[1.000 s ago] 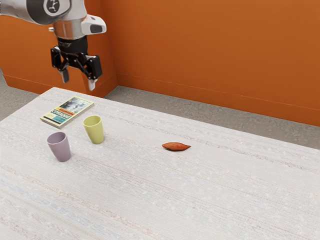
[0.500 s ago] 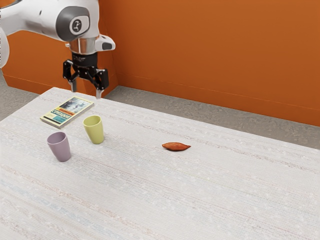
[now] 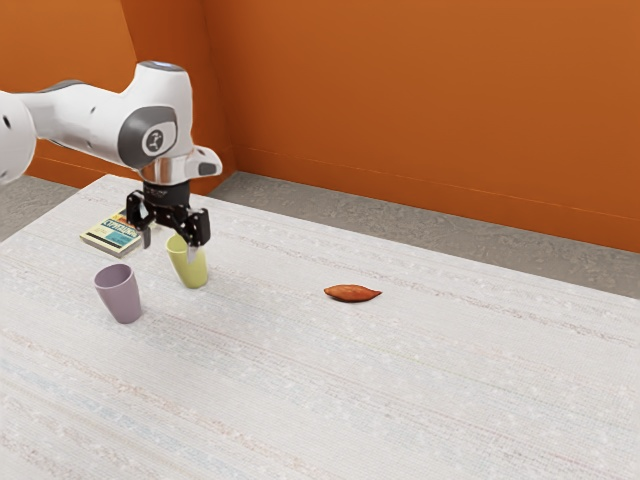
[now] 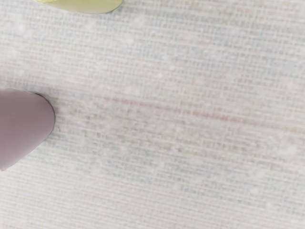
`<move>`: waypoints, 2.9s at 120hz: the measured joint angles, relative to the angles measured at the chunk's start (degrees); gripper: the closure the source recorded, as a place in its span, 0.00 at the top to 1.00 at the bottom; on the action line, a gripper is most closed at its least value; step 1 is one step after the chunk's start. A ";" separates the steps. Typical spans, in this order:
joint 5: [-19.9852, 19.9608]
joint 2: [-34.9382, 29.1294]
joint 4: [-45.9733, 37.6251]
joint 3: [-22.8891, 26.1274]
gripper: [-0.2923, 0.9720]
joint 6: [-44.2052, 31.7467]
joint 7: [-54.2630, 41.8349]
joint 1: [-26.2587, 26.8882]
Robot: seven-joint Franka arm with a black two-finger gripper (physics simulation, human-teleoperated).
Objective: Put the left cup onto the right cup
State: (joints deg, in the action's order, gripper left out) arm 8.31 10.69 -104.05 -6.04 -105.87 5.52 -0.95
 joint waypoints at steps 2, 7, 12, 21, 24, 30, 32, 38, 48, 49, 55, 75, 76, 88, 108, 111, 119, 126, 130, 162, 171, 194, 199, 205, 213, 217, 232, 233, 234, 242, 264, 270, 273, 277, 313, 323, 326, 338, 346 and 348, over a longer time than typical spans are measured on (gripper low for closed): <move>-0.04 0.00 -0.03 -0.57 0.77 -0.28 -0.23 -0.02; -0.12 -0.01 -0.08 -1.88 0.77 -0.90 -0.88 -0.07; -0.17 -0.01 -0.19 -3.16 0.77 -1.41 -1.59 -0.12; -0.33 -0.02 -0.36 -5.28 0.77 -2.11 -2.99 -0.11; -0.42 -0.01 -0.40 -6.05 0.77 -2.29 -3.49 -0.05; -0.86 -0.01 -0.52 -7.81 0.77 -2.59 -4.58 -0.02; -1.02 -0.01 -0.64 -8.49 0.77 -2.68 -4.96 0.01; -1.59 -0.02 -1.06 -10.60 0.77 -2.91 -6.10 -0.02; -2.81 -0.02 -2.59 -13.43 0.77 -3.39 -7.99 -0.17; -3.00 -0.02 -2.90 -13.71 0.77 -3.51 -8.17 -0.15; -4.67 -0.02 -4.40 -15.16 0.77 -4.22 -9.35 -0.24; -9.43 -0.02 -8.18 -16.24 0.77 -6.68 -12.98 -0.13; -9.55 -0.02 -8.35 -16.24 0.77 -6.82 -13.13 -0.10; -10.57 -0.02 -9.85 -16.21 0.77 -8.21 -14.77 0.27; -10.76 0.42 -11.25 -16.09 0.77 -10.35 -16.94 0.72; -10.73 0.76 -10.96 -15.95 0.77 -10.61 -17.21 0.66; -10.61 2.71 -8.47 -15.23 0.77 -11.16 -17.90 0.16; -10.51 4.38 -6.34 -14.28 0.77 -11.50 -18.47 -0.43; -10.47 5.16 -5.37 -13.60 0.77 -11.65 -18.78 -1.00; -10.78 6.90 -4.64 -12.49 0.77 -12.30 -20.59 -1.77; -10.82 7.43 -4.67 -12.49 0.77 -12.47 -20.96 -1.76; -11.02 8.53 -4.60 -12.48 0.77 -14.93 -21.70 -1.76; -11.05 8.76 -4.64 -12.50 0.77 -15.34 -21.82 -1.76; -11.07 9.23 -4.70 -12.50 0.77 -15.73 -21.95 -1.85; -11.06 9.58 -4.79 -12.50 0.77 -16.11 -22.09 -1.92; -11.06 9.65 -4.85 -12.50 0.77 -16.26 -22.15 -1.93; -10.91 9.94 -4.94 -12.48 0.76 -16.63 -22.37 -1.94; -10.89 9.95 -4.95 -12.48 0.75 -16.65 -22.38 -1.92; -10.87 9.96 -4.95 -12.47 0.74 -16.67 -22.40 -1.92; -10.72 9.99 -4.95 -12.50 0.63 -16.79 -22.50 -1.85; -10.58 9.92 -4.95 -12.51 0.32 -16.83 -22.21 -1.78; -10.54 9.92 -4.93 -12.51 0.27 -16.71 -22.03 -1.77; -10.52 9.92 -4.92 -12.51 0.26 -16.65 -21.93 -1.74; -10.50 9.92 -4.90 -12.51 0.24 -16.59 -21.82 -1.71; -8.55 9.54 -3.90 -12.61 0.16 -14.90 -20.80 -1.66; -7.24 9.36 -1.22 -12.67 0.16 -13.10 -20.58 -1.61; -6.92 9.30 -0.50 -12.67 0.16 -12.55 -20.52 -1.57; -5.51 9.23 3.68 -12.73 0.16 -10.04 -20.30 -1.43; -4.90 9.22 5.70 -12.70 0.15 -8.65 -20.18 -1.27; -4.78 9.22 6.14 -12.71 0.15 -8.36 -20.15 -1.23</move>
State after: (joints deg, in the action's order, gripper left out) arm 3.52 19.90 -97.91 -18.74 -114.23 -14.63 -2.18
